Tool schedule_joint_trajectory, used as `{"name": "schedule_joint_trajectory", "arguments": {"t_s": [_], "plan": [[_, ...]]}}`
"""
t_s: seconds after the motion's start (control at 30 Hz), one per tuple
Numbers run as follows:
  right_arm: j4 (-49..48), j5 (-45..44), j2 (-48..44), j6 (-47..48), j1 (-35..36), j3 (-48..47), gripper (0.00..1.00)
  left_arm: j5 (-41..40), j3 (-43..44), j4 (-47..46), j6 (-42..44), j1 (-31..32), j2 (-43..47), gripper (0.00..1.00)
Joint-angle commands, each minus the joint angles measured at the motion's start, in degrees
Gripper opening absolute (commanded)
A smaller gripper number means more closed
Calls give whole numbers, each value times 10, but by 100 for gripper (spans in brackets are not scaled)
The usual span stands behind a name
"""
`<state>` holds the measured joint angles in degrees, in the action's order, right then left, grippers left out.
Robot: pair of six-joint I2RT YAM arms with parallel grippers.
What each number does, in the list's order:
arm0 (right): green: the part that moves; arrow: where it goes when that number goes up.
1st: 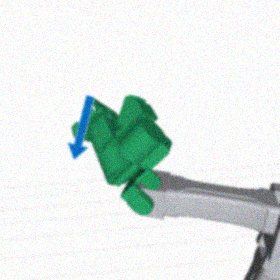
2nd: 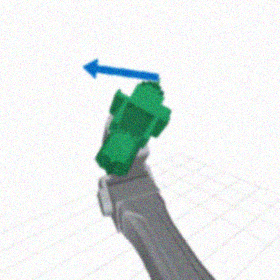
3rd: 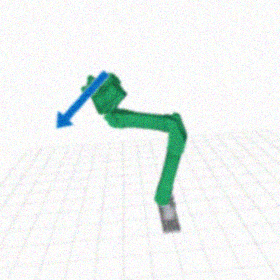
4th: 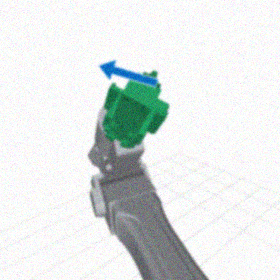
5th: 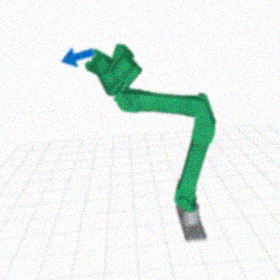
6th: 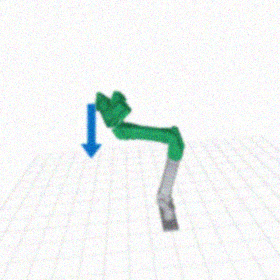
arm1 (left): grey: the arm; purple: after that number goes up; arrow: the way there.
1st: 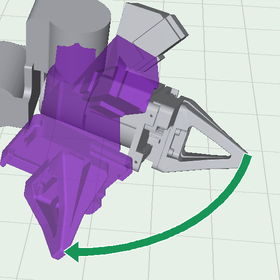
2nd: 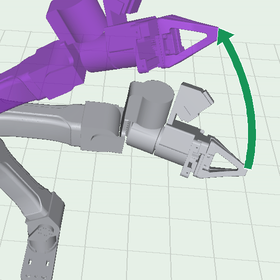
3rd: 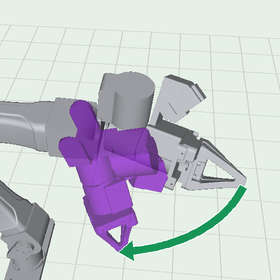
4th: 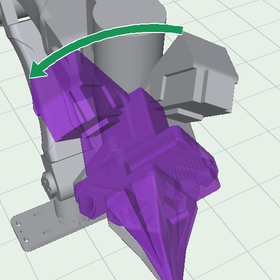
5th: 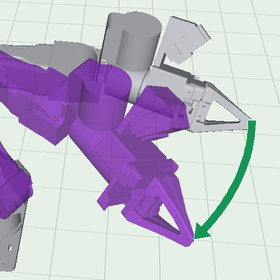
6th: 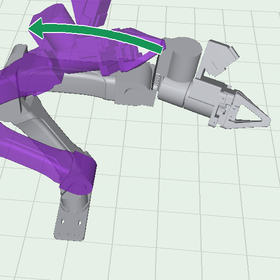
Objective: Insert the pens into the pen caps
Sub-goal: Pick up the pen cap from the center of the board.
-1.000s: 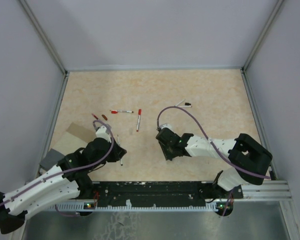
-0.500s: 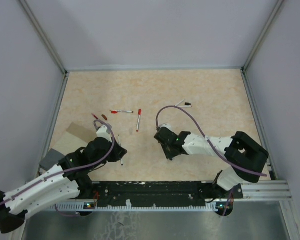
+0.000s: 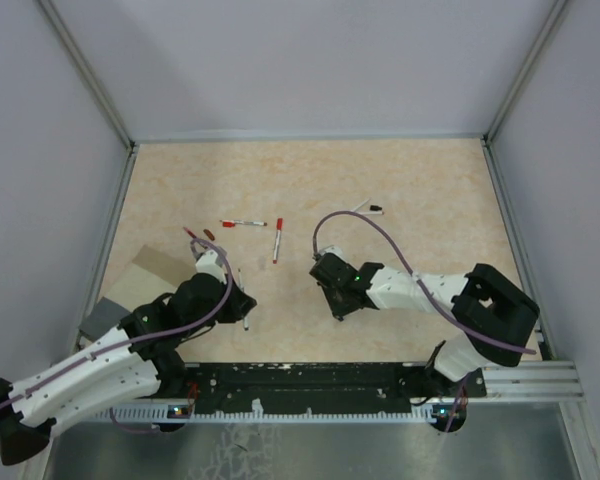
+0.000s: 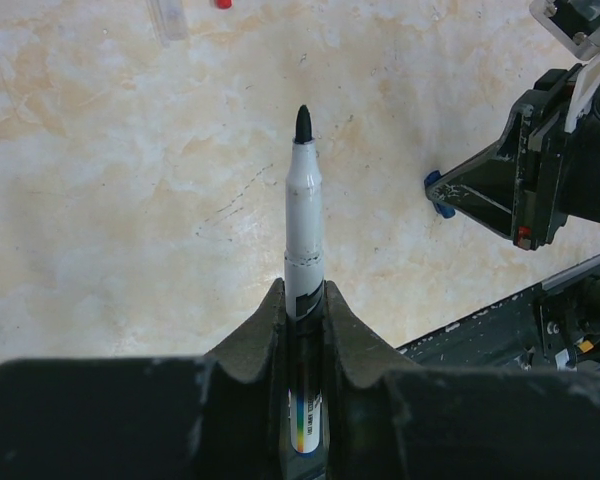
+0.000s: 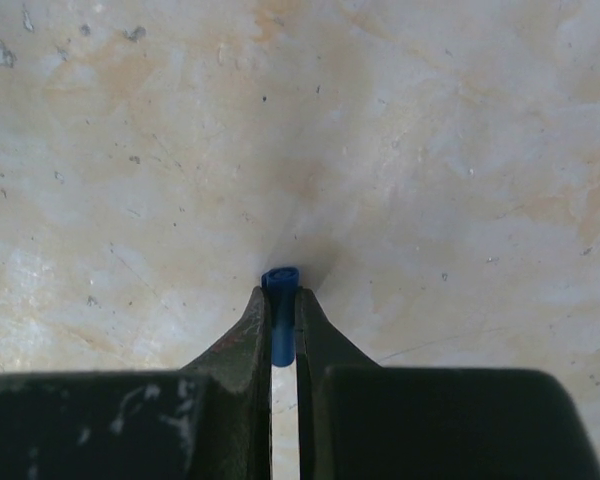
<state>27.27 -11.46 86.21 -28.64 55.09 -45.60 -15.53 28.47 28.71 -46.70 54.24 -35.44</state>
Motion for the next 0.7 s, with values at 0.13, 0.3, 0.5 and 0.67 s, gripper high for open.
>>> {"name": "schedule_joint_trajectory", "arguments": {"t_s": [0.13,0.3,0.5,0.67], "plan": [[-23,-9,-54,8,-16,40,0,31,7,-54,20,-1,-17,4],[-61,82,-68,27,-69,75,0,30,13,-59,26,-1,-40,4],[-57,71,-99,31,-88,88,0,29,16,-57,29,-1,-55,3],[-90,16,-152,21,-88,122,0,23,16,-55,25,-2,-54,2]]}}
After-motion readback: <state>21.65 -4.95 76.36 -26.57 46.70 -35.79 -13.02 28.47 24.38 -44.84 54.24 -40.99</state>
